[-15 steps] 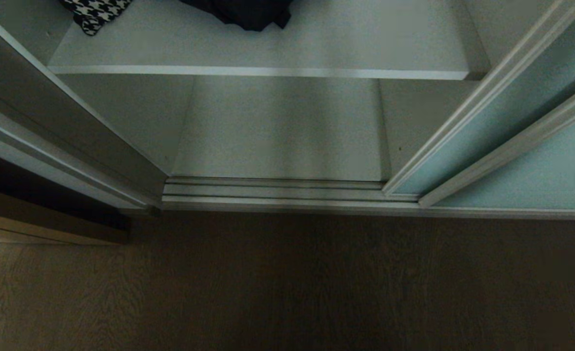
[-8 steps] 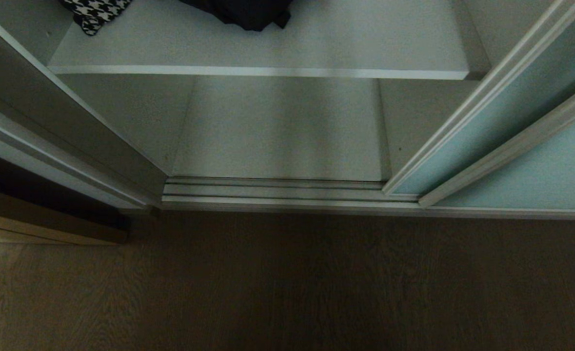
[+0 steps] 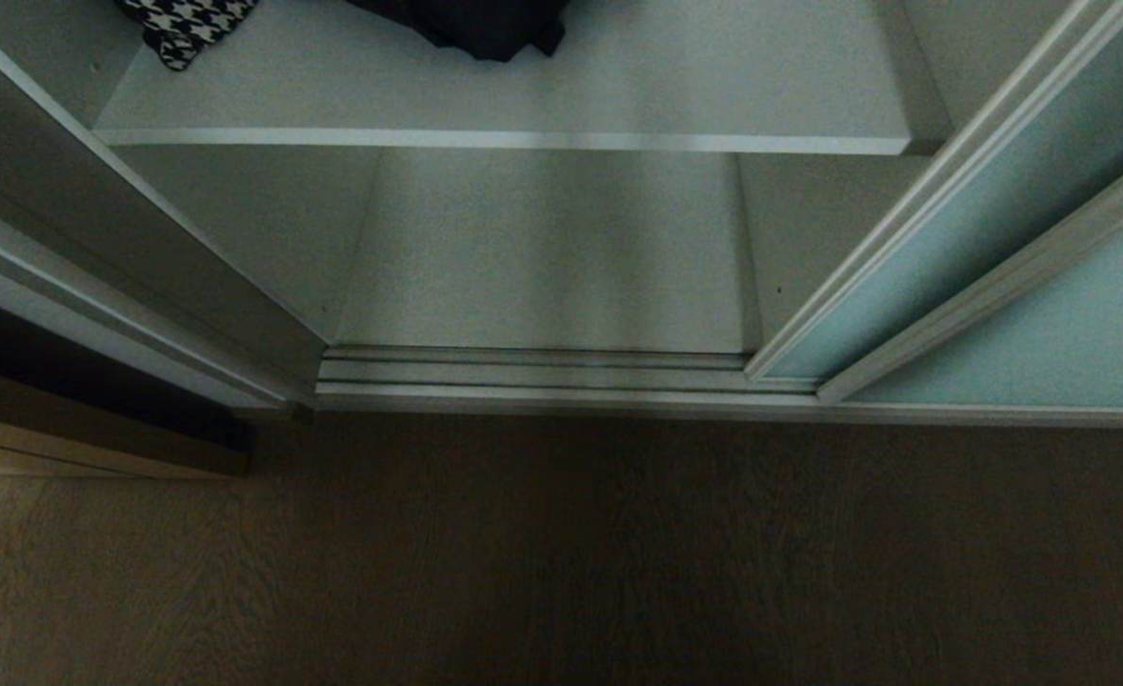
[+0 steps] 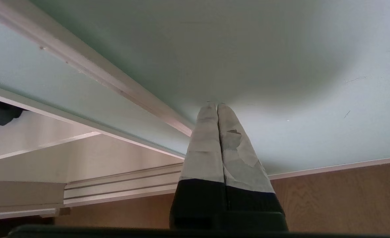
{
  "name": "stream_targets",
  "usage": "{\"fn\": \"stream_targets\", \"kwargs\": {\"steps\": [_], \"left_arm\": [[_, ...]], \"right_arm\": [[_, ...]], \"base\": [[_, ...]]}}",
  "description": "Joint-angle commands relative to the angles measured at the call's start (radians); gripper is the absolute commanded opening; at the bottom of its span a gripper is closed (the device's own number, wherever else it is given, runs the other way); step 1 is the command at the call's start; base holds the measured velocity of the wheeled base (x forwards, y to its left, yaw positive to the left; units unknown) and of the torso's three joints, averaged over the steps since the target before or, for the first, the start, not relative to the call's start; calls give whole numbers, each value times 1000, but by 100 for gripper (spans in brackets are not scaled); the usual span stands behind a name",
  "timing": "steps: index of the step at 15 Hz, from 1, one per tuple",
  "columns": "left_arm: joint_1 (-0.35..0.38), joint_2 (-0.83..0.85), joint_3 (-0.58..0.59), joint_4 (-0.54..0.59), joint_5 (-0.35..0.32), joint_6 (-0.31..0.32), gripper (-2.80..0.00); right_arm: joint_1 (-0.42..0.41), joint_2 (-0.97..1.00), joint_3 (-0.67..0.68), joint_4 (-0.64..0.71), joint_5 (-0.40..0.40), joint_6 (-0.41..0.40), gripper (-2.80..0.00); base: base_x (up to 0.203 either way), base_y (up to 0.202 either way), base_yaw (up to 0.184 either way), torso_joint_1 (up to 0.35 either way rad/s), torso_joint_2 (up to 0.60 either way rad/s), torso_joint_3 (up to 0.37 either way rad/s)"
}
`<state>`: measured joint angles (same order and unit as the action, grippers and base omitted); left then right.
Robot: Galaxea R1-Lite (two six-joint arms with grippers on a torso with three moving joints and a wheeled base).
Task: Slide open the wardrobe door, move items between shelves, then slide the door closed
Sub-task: Close the door
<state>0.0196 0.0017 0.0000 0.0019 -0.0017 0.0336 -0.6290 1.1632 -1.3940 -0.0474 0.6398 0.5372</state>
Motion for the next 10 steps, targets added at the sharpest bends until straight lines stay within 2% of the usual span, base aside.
{"fn": "stream_targets", "kwargs": {"steps": [1,5,10], "left_arm": [[0,1,0,0,0,0,-280],[0,1,0,0,0,0,-280],[0,1,0,0,0,0,-280]], "right_arm": [[32,-12,3,-7,4,3,-280],[111,-62,35,3,6,1,-280],[166,-59,37,0,12,0,-280]], "base": [[0,0,0,0,0,0],[0,0,0,0,0,0],[0,0,0,0,0,0]]}}
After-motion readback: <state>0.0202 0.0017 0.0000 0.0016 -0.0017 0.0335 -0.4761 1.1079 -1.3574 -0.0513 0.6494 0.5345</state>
